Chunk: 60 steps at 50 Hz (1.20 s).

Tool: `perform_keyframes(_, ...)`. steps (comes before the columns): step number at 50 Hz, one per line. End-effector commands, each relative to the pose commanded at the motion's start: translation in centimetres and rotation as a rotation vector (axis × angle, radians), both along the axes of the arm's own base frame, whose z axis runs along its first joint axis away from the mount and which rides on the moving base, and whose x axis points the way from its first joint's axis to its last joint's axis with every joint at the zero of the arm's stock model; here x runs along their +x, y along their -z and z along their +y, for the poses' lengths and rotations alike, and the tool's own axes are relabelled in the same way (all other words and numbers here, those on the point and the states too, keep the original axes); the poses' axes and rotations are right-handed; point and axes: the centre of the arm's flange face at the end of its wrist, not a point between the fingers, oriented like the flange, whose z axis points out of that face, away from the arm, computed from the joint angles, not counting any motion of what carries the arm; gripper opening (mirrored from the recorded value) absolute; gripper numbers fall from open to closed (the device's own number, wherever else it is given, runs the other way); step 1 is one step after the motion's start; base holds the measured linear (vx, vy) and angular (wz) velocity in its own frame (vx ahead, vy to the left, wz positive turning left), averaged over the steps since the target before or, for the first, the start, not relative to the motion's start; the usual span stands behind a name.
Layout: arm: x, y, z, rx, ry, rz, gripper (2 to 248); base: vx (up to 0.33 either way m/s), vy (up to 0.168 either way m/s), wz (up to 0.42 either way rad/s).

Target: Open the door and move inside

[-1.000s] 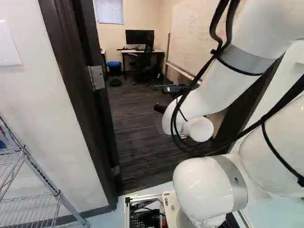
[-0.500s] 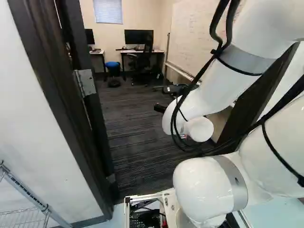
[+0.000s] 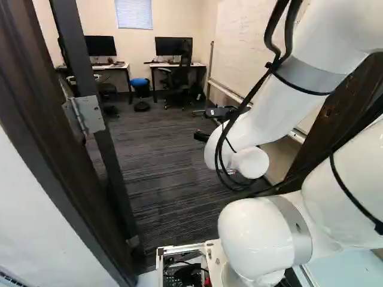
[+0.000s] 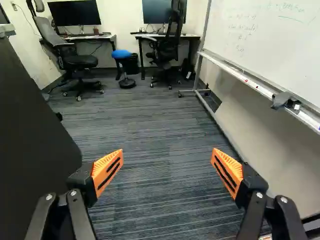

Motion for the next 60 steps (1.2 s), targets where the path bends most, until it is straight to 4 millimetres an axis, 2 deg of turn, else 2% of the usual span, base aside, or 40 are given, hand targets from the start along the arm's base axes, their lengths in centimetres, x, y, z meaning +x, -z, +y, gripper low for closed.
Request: perform_keyframes(60,0.00,0.00,0.00,0.000,0.000,0.000,247,0.169,-0.005,-0.010)
